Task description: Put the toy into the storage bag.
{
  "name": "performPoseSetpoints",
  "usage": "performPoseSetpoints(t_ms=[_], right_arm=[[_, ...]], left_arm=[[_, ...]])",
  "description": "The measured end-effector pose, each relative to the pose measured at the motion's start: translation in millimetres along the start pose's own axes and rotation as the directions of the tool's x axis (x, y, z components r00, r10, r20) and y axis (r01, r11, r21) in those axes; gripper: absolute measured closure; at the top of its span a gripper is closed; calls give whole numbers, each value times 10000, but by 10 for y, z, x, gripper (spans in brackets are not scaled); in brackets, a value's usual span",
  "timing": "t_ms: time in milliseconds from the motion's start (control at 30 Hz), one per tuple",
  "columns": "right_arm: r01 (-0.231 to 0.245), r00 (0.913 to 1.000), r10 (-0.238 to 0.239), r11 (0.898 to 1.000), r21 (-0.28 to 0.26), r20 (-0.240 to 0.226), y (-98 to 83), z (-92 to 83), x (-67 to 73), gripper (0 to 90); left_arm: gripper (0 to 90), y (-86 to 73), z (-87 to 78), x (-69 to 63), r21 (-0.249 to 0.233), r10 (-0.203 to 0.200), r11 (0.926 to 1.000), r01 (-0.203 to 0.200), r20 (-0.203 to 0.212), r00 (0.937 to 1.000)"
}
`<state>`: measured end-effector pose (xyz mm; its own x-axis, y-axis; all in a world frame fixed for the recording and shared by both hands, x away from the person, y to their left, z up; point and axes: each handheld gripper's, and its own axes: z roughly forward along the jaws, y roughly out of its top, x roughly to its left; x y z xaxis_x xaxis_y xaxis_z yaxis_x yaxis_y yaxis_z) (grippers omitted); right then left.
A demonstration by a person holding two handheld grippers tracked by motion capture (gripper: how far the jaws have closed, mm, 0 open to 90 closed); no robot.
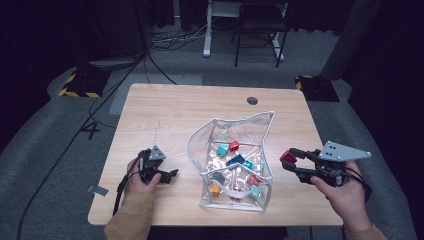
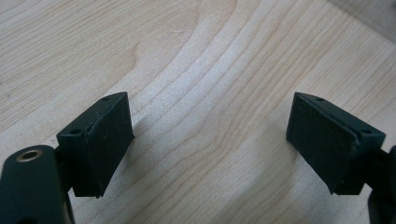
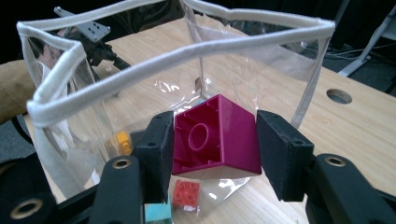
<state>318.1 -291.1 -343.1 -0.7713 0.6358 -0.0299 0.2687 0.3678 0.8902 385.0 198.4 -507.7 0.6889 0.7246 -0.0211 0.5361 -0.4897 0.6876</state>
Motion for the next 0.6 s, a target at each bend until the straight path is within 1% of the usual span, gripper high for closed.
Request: performPoseSetpoints(t_ms=[167, 333, 433, 600], right_arm=[[54, 10000, -54, 9999, -151, 0, 92, -4, 11, 495], [391, 9992, -394, 9989, -275, -118, 255, 25, 81, 495], [526, 9983, -531, 9984, -223, -228, 345, 75, 101, 495], [530, 9977, -538, 9984, -193, -407, 444, 169, 102, 495]], left_arm=[[148, 0, 0, 1, 2, -4, 10000, 4, 8, 10000], [148, -1, 1, -1, -15, -9, 10000, 9, -13, 10000], [149, -2, 1, 3, -24, -23, 10000, 23, 18, 10000], [150, -1, 1, 10, -22, -20, 10000, 20, 22, 10000]])
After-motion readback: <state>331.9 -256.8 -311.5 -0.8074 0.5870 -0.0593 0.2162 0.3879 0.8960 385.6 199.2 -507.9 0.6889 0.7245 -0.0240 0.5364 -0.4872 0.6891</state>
